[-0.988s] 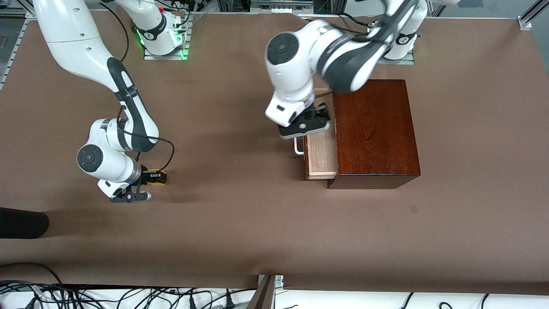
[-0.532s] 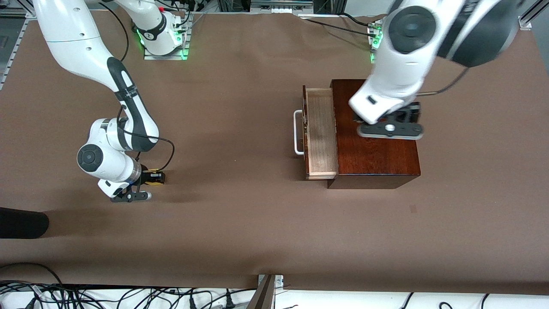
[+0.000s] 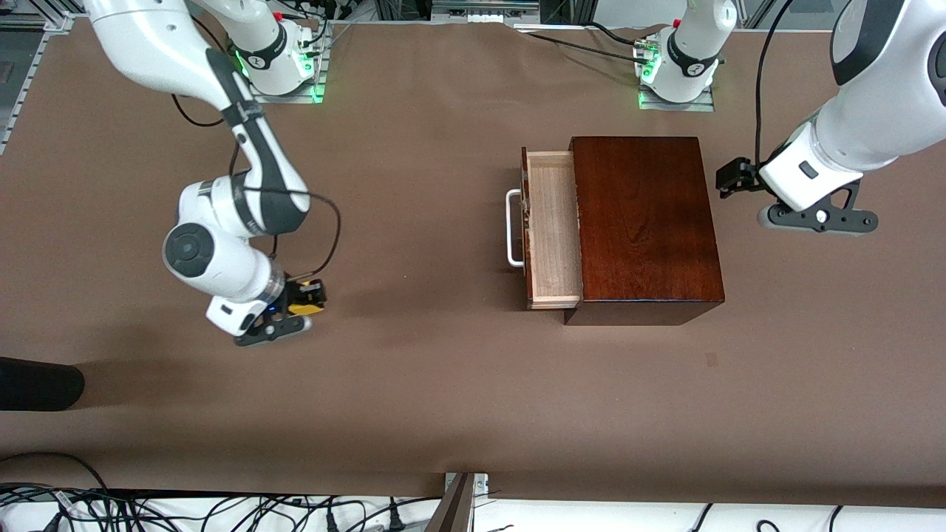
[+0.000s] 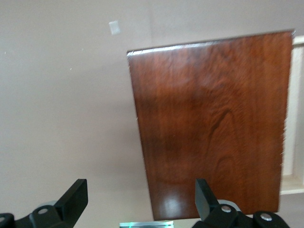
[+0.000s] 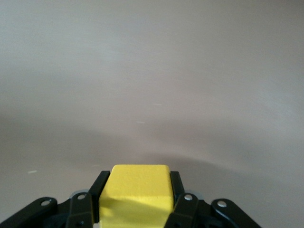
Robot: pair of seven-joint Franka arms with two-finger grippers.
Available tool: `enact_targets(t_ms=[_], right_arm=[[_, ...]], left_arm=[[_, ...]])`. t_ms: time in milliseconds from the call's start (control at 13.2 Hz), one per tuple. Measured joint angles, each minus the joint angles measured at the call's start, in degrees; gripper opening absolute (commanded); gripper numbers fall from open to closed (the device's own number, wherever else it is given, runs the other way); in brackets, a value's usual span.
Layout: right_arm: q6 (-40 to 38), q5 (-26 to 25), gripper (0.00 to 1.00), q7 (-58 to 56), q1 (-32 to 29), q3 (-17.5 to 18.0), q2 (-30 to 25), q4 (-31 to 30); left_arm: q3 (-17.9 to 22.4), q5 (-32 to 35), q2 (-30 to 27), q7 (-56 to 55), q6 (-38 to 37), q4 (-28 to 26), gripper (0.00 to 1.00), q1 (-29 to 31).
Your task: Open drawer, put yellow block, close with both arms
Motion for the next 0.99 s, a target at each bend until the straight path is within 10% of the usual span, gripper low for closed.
enact_targets(t_ms=[532,988], right_arm=[[-11.2,-8.9,0.20,-0.8,21.6,1.9,-0.8,10.2],[-13.6,-11.7,0.21,-3.1,35.0,1.8,1.5,19.2]], left_arm=[[0.0,-0.3,-3.8,6.3,0.1,-4.5,1.00,2.8],[-0.3,-0.4,0.6,6.2,0.3,4.4,1.00,2.7]])
